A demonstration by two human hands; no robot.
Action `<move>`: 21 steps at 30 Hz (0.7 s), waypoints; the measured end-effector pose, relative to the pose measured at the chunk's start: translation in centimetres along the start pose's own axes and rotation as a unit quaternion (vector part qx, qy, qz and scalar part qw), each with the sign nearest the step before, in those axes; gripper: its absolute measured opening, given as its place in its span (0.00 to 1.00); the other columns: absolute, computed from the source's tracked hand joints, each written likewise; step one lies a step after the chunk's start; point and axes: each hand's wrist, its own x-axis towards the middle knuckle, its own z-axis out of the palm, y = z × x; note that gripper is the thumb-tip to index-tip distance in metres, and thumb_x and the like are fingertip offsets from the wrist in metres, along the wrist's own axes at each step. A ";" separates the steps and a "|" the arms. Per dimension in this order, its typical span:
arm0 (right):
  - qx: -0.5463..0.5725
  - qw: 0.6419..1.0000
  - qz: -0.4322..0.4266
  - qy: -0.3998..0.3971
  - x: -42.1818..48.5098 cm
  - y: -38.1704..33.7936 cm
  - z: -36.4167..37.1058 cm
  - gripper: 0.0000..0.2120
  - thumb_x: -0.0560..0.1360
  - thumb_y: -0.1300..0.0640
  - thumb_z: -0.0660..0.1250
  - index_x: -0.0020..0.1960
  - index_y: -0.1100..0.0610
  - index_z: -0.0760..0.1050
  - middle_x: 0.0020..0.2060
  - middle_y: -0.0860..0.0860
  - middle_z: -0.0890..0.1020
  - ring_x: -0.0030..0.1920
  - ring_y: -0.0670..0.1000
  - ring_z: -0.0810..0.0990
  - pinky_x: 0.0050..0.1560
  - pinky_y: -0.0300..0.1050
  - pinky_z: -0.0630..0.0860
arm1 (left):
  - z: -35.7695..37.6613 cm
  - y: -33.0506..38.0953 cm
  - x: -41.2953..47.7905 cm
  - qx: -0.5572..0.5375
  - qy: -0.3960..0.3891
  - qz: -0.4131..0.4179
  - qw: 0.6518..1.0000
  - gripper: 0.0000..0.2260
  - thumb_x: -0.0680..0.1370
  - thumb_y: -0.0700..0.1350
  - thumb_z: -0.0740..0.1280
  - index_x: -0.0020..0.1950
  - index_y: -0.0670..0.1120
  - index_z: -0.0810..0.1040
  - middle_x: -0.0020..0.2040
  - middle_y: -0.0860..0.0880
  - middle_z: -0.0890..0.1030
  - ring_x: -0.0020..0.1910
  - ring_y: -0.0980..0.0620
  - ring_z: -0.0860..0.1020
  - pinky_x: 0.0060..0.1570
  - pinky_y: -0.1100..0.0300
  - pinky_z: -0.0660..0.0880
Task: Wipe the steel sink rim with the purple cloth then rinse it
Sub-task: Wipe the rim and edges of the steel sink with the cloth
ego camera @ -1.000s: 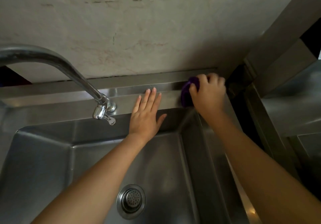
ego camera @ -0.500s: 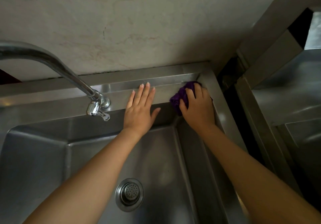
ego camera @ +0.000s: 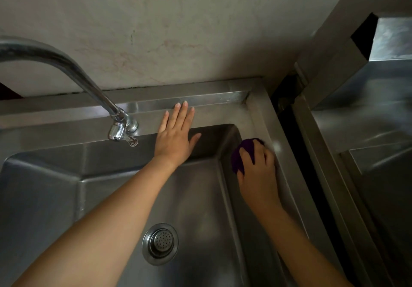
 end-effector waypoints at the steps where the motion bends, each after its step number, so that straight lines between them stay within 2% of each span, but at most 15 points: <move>1: -0.002 1.000 0.001 0.000 0.5 -0.2 0.2 0.28 0.64 0.59 0.75 0.62 0.59 0.73 0.64 0.65 0.73 0.61 0.68 0.73 0.57 0.61 0.76 | 0.0 0.0 0.0 0.001 0.000 0.000 1.000 0.31 0.79 0.59 0.51 0.77 0.47 0.44 0.78 0.48 0.44 0.76 0.50 0.41 0.75 0.51 0.41; 6: 0.048 0.999 -0.022 0.005 6.6 -1.0 0.6 0.24 0.71 0.59 0.68 0.66 0.59 0.68 0.69 0.63 0.66 0.69 0.65 0.64 0.67 0.58 0.67 | -0.2 0.0 0.0 -0.006 -0.006 -0.001 1.000 0.31 0.79 0.59 0.51 0.77 0.47 0.44 0.78 0.48 0.43 0.76 0.51 0.40 0.74 0.53 0.38; 9: 0.067 0.997 -0.039 0.017 8.6 -0.8 0.7 0.21 0.71 0.60 0.67 0.63 0.60 0.70 0.68 0.63 0.68 0.67 0.65 0.66 0.66 0.57 0.67 | -0.3 0.0 0.0 -0.008 -0.002 -0.001 1.000 0.31 0.79 0.59 0.51 0.77 0.47 0.44 0.78 0.48 0.43 0.76 0.51 0.40 0.74 0.53 0.38; 13: 0.090 0.994 -0.063 0.002 7.5 0.1 0.0 0.20 0.74 0.59 0.65 0.64 0.61 0.70 0.69 0.63 0.67 0.68 0.64 0.64 0.67 0.55 0.65 | -0.5 0.1 -0.2 -0.002 -0.003 0.003 1.000 0.31 0.79 0.59 0.51 0.77 0.47 0.44 0.78 0.48 0.43 0.76 0.51 0.40 0.74 0.53 0.39; 17: 0.106 0.990 -0.080 0.042 3.3 0.8 -0.3 0.17 0.73 0.60 0.65 0.61 0.62 0.72 0.65 0.63 0.72 0.63 0.65 0.70 0.63 0.55 0.70 | -0.7 0.0 -0.1 -0.005 -0.012 0.001 1.000 0.31 0.79 0.59 0.52 0.77 0.47 0.43 0.78 0.48 0.42 0.76 0.51 0.40 0.74 0.53 0.38; 21: 0.158 0.985 -0.057 0.044 4.9 0.3 0.0 0.17 0.75 0.59 0.61 0.62 0.61 0.71 0.65 0.62 0.71 0.64 0.64 0.68 0.65 0.53 0.66 | -0.7 0.0 -0.1 -0.006 -0.011 -0.002 1.000 0.31 0.80 0.58 0.52 0.77 0.47 0.43 0.78 0.48 0.42 0.76 0.51 0.40 0.74 0.53 0.37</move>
